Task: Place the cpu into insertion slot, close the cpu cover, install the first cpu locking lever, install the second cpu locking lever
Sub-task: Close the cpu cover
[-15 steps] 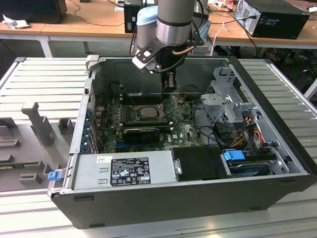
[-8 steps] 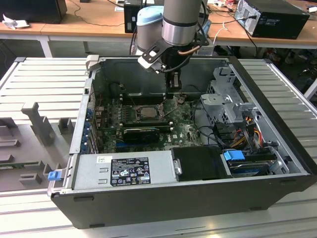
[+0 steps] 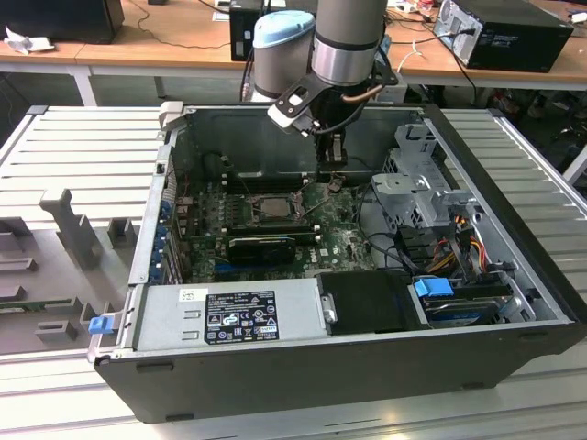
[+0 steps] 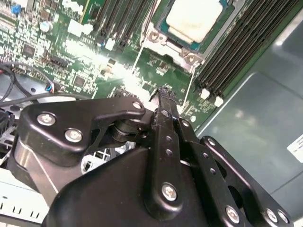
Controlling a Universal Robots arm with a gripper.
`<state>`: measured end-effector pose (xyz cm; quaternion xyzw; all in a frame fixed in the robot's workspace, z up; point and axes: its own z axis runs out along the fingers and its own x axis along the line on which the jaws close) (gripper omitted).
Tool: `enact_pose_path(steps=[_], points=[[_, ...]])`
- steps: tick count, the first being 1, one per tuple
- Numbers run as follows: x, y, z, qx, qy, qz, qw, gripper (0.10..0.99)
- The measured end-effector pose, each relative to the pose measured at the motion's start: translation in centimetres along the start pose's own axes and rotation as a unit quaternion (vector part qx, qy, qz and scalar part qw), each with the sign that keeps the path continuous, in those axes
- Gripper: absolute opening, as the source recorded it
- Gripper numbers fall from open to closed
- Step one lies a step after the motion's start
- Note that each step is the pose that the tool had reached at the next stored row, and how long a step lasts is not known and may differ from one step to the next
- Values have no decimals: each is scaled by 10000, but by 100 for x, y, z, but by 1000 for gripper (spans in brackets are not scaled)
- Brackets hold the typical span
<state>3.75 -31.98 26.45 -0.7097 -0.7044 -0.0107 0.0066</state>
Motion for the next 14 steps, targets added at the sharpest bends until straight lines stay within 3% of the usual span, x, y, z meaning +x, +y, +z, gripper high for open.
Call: enact_pose_path(steps=[2, 8, 14], points=[[0, 40, 18, 0, 0, -1, 10000, 106], [0, 270, 93, 0, 0, -7, 10000, 106], [-2, 275, 185, 0, -1, -9, 10000, 106]])
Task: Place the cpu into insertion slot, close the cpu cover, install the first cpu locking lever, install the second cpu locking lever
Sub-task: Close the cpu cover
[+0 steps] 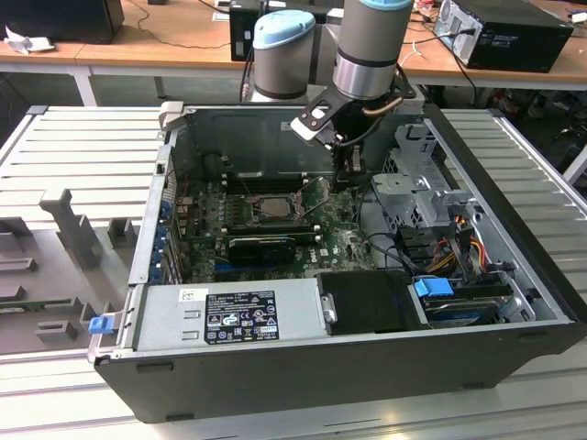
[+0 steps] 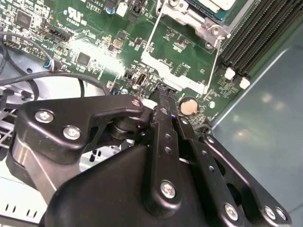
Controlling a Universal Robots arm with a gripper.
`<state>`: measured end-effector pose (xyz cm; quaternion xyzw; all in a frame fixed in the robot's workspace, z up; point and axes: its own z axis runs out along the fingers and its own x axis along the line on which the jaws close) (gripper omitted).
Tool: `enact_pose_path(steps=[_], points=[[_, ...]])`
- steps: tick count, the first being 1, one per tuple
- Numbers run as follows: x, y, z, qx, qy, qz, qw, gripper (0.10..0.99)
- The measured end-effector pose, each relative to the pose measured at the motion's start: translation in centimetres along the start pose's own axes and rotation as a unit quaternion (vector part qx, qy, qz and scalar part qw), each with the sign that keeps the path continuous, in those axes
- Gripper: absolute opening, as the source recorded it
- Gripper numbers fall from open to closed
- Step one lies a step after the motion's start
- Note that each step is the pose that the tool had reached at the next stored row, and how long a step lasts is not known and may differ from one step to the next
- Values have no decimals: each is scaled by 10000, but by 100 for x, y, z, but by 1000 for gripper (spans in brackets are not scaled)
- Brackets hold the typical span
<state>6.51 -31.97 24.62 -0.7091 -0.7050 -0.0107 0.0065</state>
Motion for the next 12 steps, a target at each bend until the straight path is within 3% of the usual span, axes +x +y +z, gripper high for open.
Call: enact_pose_path(steps=[3, 8, 12], points=[[-1, -81, 5, 0, 1, -1, 10000, 106], [-1, -135, 8, 1, 0, -1, 10000, 106], [-2, -224, 8, 1, 1, -1, 10000, 106]])
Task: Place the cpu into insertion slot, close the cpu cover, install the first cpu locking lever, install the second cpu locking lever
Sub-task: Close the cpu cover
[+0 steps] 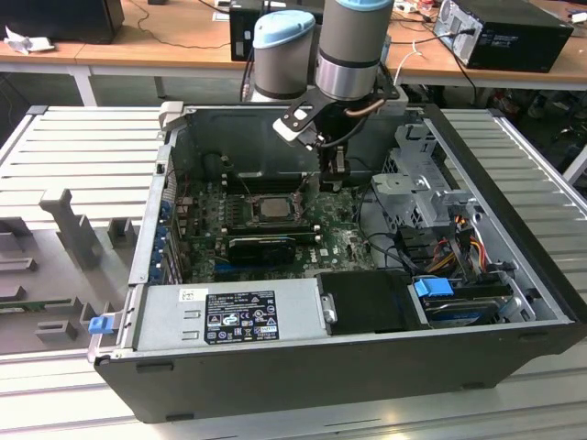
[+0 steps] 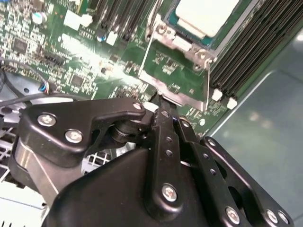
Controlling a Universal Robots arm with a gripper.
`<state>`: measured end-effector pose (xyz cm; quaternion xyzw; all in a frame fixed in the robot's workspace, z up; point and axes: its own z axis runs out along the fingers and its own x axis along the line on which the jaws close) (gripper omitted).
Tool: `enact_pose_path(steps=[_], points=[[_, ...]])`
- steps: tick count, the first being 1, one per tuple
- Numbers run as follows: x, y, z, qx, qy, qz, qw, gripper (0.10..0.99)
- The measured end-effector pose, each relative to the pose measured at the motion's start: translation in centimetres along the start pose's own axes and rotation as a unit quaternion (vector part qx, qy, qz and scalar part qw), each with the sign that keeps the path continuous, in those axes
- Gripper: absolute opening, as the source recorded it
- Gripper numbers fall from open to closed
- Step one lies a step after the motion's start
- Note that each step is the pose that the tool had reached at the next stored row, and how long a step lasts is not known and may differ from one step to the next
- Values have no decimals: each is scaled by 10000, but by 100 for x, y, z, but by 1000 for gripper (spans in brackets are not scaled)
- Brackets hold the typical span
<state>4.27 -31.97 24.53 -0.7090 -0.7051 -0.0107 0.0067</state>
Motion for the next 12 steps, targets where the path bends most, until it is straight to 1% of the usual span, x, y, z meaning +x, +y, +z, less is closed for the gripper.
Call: enact_pose_path(steps=[3, 4, 5, 7, 8, 10, 11, 12], points=[[-1, -124, 0, 0, 0, 0, 10000, 106], [-1, -195, 1, 0, 0, 0, 10000, 106], [-2, -232, 1, 0, 1, 0, 10000, 106], [-2, -340, 6, 0, 1, -1, 10000, 106], [-2, -374, 9, 0, 0, -1, 10000, 106], [-4, -445, 32, 1, -1, -5, 10000, 106], [-3, -515, 64, 0, -1, -4, 10000, 106], [-3, -541, 86, 0, -1, -6, 10000, 106]])
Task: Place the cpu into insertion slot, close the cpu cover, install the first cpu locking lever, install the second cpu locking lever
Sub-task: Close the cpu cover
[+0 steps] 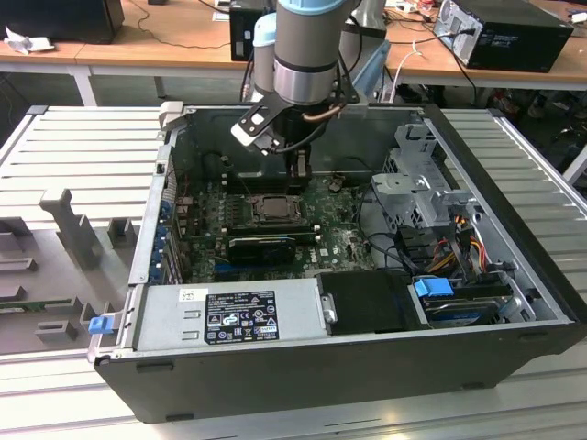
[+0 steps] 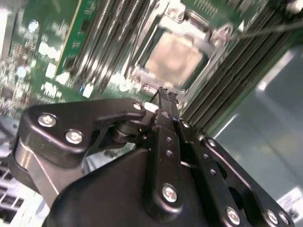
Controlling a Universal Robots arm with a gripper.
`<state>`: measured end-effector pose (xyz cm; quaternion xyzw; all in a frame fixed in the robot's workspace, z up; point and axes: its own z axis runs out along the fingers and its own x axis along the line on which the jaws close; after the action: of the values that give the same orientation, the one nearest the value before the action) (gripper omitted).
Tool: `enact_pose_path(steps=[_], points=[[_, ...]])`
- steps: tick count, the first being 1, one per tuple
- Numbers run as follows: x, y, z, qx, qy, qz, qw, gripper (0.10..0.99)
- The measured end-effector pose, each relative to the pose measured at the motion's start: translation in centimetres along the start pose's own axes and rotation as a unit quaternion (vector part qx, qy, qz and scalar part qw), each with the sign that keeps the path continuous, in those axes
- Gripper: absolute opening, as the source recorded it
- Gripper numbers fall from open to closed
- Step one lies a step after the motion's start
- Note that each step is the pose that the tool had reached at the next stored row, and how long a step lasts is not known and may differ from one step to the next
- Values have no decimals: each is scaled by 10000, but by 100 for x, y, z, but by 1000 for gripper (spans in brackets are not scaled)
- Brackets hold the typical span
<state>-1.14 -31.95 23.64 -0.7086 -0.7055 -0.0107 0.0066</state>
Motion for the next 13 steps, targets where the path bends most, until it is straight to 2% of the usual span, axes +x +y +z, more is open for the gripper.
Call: enact_pose_path(steps=[3, 5, 7, 13], points=[[1, -58, 65, 0, 0, -6, 10000, 106], [-1, -129, 106, 5, 0, -27, 10000, 106], [-1, -170, 110, 7, 1, -39, 10000, 106], [-1, -225, 111, 6, 2, -42, 10000, 106]])
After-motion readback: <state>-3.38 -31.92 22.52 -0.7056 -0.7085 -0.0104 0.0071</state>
